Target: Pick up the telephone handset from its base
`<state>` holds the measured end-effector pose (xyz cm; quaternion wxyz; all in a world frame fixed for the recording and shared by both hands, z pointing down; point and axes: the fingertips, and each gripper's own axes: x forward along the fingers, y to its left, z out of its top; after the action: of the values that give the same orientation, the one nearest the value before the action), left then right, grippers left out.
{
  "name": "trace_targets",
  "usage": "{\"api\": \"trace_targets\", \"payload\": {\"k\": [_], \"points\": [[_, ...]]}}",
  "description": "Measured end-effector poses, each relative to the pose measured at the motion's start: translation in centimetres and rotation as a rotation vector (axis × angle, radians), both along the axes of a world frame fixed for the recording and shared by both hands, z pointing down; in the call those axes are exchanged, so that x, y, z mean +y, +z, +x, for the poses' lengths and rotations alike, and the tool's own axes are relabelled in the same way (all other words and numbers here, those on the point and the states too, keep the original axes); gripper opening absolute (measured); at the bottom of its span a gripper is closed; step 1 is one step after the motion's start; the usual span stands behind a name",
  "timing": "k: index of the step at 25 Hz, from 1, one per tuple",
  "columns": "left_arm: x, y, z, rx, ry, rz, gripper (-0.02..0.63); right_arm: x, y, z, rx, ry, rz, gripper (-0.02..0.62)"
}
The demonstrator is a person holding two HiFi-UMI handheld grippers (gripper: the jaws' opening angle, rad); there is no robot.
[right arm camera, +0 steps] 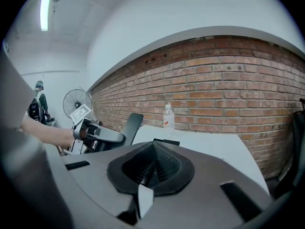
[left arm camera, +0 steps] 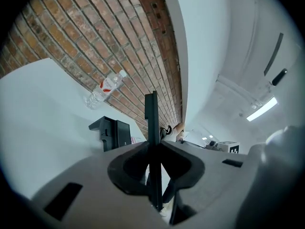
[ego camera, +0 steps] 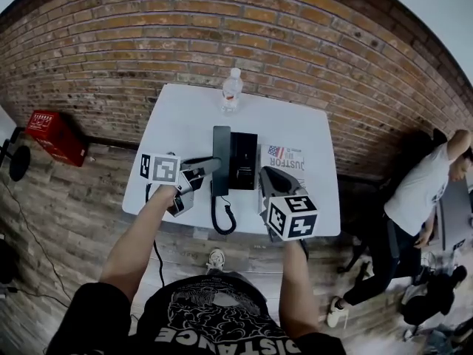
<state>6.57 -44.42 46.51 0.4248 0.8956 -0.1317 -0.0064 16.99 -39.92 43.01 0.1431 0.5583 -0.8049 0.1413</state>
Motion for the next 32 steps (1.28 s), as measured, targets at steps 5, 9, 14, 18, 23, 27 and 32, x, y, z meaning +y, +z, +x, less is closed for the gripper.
{"api": "trace_targets", "payload": {"k": [5,9,14,18,23,27,32], "points": [[3.0,-1.8,-1.4,0.019,-0.001,0.05,0.075,3.1,-1.0,-1.2,0.006,0.032,0.026,0.0],[5.8,-3.0,-2.1,0.028,-0.003,0.081,0.075,5.8,-1.9,-1.9,0.004,0.065,0.053,0.0],[9.0,-4.7,-3.5,0.033,-0.03,0.13,0.075,8.8,-2.9,-2.7,0.014,0.096,0.079,0.0],[11.4,-5.9,-4.6,0.035,-0.058,0.169,0.075,11.2,-3.7,-3.3,0.022,0.11,0.103,0.0],[14.5,-6.5,-6.3,0.04,-0.082,0.202,0.074,14.1,-4.3,-4.6,0.034,0.117,0.126,0.0],[16.4,-6.6,-7.4,0.025,-0.107,0.23,0.074,16.2,-4.5,-5.2,0.026,0.127,0.149,0.0],[18.7,-6.6,-8.5,-0.012,-0.143,0.27,0.075,18.3,-4.1,-5.4,0.029,0.149,0.155,0.0]]}}
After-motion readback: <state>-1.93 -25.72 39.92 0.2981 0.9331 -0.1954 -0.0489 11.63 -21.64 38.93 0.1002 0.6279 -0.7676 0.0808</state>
